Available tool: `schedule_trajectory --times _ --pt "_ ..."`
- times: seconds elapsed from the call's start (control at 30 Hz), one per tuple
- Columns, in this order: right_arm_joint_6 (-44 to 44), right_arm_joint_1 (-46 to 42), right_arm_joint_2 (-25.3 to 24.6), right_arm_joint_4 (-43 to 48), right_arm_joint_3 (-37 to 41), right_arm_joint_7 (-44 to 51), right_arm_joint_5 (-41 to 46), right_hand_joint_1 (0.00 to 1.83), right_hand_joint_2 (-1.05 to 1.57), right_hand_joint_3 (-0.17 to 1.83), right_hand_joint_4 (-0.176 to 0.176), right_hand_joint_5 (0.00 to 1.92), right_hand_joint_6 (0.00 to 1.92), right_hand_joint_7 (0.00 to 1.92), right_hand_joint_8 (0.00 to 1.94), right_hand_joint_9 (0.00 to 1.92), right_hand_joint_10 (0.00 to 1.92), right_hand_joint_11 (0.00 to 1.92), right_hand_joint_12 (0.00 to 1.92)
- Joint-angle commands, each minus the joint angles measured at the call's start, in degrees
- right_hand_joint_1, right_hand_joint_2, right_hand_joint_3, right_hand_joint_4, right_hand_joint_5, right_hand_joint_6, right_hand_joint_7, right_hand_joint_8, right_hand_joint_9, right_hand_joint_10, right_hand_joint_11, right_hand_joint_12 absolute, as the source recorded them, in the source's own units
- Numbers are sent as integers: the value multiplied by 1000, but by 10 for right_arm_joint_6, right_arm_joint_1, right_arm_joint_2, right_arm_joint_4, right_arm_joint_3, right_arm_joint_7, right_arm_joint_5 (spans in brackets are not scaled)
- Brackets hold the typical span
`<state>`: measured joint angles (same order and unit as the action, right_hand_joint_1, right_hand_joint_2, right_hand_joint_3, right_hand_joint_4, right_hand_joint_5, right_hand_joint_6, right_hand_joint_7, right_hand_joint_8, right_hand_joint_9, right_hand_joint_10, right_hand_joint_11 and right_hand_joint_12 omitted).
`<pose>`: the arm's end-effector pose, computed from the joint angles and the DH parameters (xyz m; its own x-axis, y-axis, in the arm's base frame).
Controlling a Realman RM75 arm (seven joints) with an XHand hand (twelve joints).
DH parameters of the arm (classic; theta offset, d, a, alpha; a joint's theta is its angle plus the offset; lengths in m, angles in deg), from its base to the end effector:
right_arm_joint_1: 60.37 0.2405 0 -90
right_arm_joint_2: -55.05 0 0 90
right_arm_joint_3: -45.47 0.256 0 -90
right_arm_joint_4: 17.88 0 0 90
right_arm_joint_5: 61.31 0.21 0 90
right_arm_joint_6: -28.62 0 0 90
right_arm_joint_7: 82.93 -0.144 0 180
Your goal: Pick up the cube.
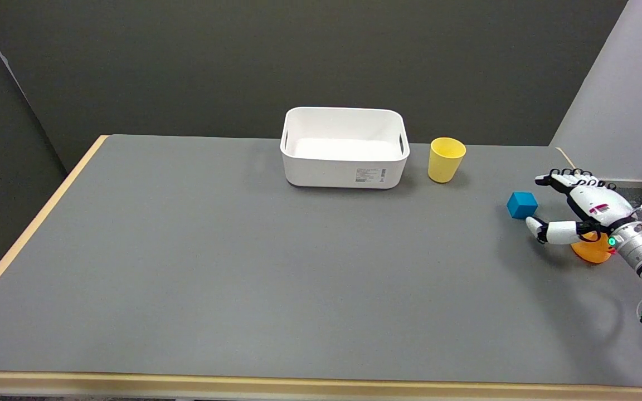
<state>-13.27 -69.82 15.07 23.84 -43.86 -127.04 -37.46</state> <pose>-0.2887 -0.2320 0.6003 0.9859 0.0125 0.1666 -0.1628 0.2971 0.9409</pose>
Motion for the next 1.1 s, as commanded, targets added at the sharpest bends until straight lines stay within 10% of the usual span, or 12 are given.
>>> schedule_trajectory --times 0.03,1.1 --pt "46 36 6 -18 0 -18 -51 495 568 955 29 199 472 179 349 52 644 -1 1075" --pt "57 147 6 -79 -83 -35 -110 666 635 899 21 275 494 293 345 132 667 0 1153"
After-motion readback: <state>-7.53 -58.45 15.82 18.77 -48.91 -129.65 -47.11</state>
